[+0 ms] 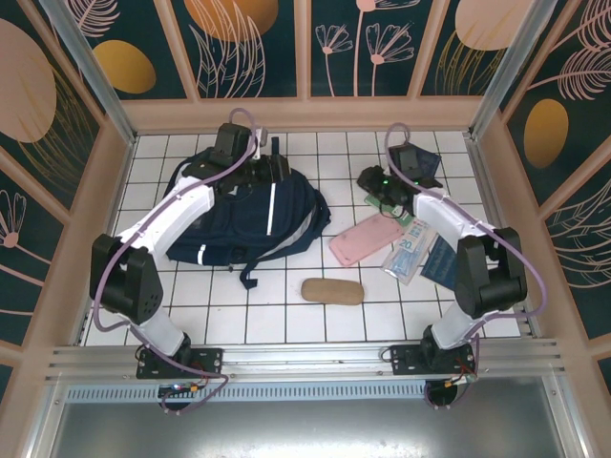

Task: Pack the student bag

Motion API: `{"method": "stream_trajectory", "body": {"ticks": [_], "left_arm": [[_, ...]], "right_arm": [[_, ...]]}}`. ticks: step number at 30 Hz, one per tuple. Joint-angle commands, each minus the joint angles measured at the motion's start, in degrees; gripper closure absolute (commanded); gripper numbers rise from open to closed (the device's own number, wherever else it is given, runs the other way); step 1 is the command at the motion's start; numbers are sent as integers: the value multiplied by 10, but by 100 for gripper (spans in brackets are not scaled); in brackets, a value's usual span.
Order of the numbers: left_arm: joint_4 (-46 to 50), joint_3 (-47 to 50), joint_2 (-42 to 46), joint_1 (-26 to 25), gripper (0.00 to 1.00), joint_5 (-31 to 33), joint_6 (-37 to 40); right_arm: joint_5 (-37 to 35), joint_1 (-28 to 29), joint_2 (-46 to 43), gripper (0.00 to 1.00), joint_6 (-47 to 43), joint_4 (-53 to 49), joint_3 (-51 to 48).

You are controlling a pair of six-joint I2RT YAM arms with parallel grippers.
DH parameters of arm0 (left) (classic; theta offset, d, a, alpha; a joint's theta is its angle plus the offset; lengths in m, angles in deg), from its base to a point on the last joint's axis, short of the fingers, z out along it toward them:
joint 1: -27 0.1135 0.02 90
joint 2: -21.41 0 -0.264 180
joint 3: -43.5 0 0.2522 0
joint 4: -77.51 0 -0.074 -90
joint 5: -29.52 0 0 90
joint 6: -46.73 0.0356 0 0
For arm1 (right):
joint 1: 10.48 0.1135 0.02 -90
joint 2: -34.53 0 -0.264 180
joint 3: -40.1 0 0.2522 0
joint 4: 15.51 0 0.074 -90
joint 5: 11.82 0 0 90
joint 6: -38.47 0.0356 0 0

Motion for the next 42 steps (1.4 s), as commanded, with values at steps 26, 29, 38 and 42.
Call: {"method": "stream_trajectory", "body": {"ticks": [26,29,38,42], "left_arm": [[-58,-117,-182,-34,47,-21,-74],[-58,-129,-196,-34,47,-26,-78],[-75,-168,-255,-39,47,-46,-103],[-85,-198,-294,-46,47,-48,-125]], "right_arm": [[20,-80,437,74,-40,-209,417],[31,-48,422,73,-40,-201,383],[68,20,388,73,-38,-180,338],[61,20,352,68,-41,-173,342]]}}
